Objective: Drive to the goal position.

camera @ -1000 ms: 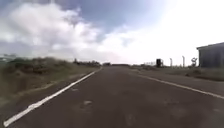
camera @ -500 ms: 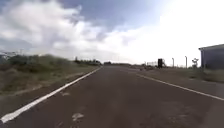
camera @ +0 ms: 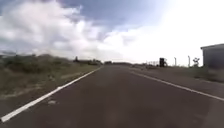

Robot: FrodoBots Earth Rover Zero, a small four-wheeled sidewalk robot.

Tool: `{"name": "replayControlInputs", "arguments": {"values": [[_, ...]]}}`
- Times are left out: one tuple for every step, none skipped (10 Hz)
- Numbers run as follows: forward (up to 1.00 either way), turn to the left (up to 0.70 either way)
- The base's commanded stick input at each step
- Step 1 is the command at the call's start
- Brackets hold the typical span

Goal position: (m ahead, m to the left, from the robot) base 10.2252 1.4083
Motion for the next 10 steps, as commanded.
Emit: {"name": "replayControlInputs", "arguments": {"values": [[1.0,0.0],[1.0,0.0],[1.0,0.0],[1.0,0.0],[1.0,0.0],[1.0,0.0],[1.0,0.0],[1.0,0.0],[1.0,0.0],[1.0,0.0]]}}
